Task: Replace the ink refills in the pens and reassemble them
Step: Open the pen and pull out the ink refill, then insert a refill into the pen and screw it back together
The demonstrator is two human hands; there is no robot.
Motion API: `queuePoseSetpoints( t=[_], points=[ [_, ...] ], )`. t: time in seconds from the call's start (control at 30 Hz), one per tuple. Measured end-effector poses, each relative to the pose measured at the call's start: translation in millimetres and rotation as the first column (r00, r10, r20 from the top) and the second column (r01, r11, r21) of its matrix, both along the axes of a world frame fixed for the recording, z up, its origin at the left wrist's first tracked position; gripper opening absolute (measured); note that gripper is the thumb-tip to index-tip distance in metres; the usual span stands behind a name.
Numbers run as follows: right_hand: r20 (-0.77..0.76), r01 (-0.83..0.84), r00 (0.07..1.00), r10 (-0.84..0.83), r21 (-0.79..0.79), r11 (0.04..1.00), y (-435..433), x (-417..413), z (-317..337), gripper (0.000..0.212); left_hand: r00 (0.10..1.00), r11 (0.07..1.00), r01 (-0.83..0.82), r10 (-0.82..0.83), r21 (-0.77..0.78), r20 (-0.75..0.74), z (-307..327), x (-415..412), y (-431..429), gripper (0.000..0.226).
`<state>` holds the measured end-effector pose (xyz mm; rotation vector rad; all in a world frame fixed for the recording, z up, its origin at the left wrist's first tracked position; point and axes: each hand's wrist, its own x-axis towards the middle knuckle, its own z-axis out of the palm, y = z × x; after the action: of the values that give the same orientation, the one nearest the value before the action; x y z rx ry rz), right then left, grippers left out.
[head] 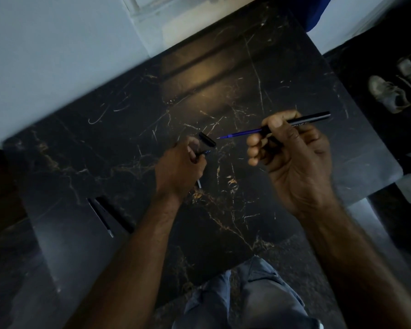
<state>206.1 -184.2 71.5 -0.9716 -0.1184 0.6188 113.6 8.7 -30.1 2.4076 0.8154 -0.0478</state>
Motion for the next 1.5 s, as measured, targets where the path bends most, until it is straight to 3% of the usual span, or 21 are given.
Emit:
queuePoseSetpoints(
  t=[0.03,0.1,0.17,0.2,0.27,0.33,0.43,0.53,0.67,0.73,0.8,0.87,1.0,1.13,1.27,1.37,1.5],
  points=[
    [-0.001,0.001,1.0,-0.001,0.001,1.0,0.5,-0.1,-0.2,0.012,0.997,0.996,-0.06,0.064,-0.073,0.051,7.0,0.7,-1.8,0.025],
    [-0.002,0.013,1.0,-0.013,0.0,1.0,1.8,0.5,-0.1,0.013,0.948,0.906,-0.119,0.225,-0.406,0.224,26.5,0.0,-4.7,0.027],
    [-0.006,0.032,0.999,-0.032,0.002,0.999,4.7,1.5,0.3,0.014,0.887,0.678,0.057,0.302,-0.733,0.349,54.0,-2.9,-7.2,0.03],
    [-0.009,0.04,0.999,-0.04,0.004,0.999,6.9,1.8,0.9,0.014,0.87,0.566,0.166,0.302,-0.807,0.39,67.0,-3.9,-9.2,0.031],
    [-0.012,0.051,0.999,-0.051,0.005,0.999,13.4,1.9,3.3,0.014,0.84,0.486,0.287,0.286,-0.826,0.46,89.5,-1.2,-14.2,0.028],
    [-0.015,0.055,0.998,-0.055,0.012,0.998,21.3,-0.2,6.6,0.015,0.81,0.522,0.295,0.308,-0.801,0.499,104.4,5.6,-16.7,0.019],
    [-0.029,0.06,0.998,-0.059,0.036,0.998,32.0,-3.7,11.3,0.024,0.779,0.547,0.255,0.372,-0.798,0.504,116.2,12.0,-16.3,0.013],
    [-0.059,0.081,0.995,-0.077,0.066,0.994,36.9,-3.4,13.2,0.025,0.74,0.504,0.206,0.481,-0.839,0.47,120.8,10.1,-9.4,0.019],
    [-0.124,0.115,0.987,-0.105,0.077,0.99,29.1,-1.1,10.5,0.017,0.581,0.436,0.067,0.714,-0.897,0.39,119.2,-9.7,36.8,0.022],
    [-0.139,0.111,0.985,-0.102,0.057,0.992,21.4,-1.1,8.1,0.017,0.594,0.49,-0.082,0.723,-0.868,0.353,107.5,-23.8,67.3,0.021],
    [-0.14,0.095,0.986,-0.089,0.043,0.995,15.0,-1.9,6.9,0.015,0.733,0.588,-0.283,0.642,-0.758,0.224,81.3,-36.6,86.7,0.013],
    [-0.14,0.078,0.988,-0.072,0.033,0.996,12.6,-3.5,5.9,0.014,0.855,0.662,-0.37,0.517,-0.652,0.038,47.3,-43.9,94.0,0.008],
    [-0.136,0.038,0.99,-0.035,0.018,0.999,14.3,-7.5,4.2,0.013,0.89,0.731,-0.439,0.432,-0.522,-0.144,-9.2,-39.2,90.2,0.01],
    [-0.118,0.001,0.993,0.0,0.015,1.0,16.7,-9.7,4.1,0.014,0.897,0.825,-0.436,0.432,-0.358,-0.096,-32.6,-29.1,80.8,0.02],
    [-0.111,-0.009,0.994,0.009,0.0,1.0,17.7,-10.3,4.4,0.014,0.915,0.888,-0.39,0.404,-0.243,0.01,-33.4,-26.0,66.6,0.012],
    [-0.109,-0.015,0.994,0.014,-0.004,1.0,19.1,-10.3,5.2,0.014,0.908,0.885,-0.396,0.417,-0.244,0.037,-33.5,-26.1,58.0,0.029],
    [-0.095,-0.021,0.995,0.02,-0.006,1.0,20.5,-10.0,5.4,0.013,0.899,0.878,-0.413,0.435,-0.241,0.043,-36.3,-26.6,54.7,0.032]
  ],
)
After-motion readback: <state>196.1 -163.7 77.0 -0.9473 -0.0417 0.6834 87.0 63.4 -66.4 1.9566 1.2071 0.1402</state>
